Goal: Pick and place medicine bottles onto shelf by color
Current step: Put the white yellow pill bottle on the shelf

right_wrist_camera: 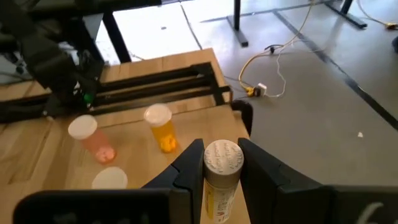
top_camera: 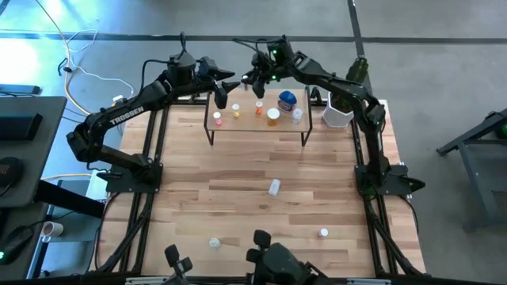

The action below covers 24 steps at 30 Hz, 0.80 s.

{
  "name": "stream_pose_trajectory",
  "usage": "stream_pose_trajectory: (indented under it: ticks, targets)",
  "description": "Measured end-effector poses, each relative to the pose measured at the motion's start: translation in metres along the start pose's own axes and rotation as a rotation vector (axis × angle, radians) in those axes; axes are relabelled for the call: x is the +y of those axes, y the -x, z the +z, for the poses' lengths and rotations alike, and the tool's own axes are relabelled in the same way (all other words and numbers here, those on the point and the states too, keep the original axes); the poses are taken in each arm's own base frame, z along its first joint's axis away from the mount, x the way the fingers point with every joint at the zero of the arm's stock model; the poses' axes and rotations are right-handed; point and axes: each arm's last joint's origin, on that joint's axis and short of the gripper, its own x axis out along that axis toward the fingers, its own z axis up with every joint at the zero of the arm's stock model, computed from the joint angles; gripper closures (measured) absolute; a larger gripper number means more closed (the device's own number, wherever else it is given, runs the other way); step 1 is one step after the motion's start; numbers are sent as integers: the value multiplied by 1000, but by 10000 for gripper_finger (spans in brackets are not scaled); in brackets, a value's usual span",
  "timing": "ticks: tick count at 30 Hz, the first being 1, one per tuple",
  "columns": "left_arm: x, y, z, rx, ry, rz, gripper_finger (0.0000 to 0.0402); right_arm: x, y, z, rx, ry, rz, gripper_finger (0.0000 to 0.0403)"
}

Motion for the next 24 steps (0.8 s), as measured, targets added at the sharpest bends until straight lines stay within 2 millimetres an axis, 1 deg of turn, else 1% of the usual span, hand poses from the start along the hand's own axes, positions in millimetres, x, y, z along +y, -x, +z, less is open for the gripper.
stream_pose_trajectory:
  ticks: [5, 9, 15, 24]
  targets:
    - [0, 0, 0, 0, 0, 7, 197, 4, -13, -9, 41, 8, 22, 332]
    - [1, 0, 0, 0, 0, 31, 197, 6, -18, -14, 64, 44, 28, 332]
    - [1, 0, 0, 0, 0, 34, 197, 5, -21, -20, 103, 62, 38, 332]
    - [1, 0, 0, 0, 0, 49, 197, 6, -21, -26, 151, 76, 47, 332]
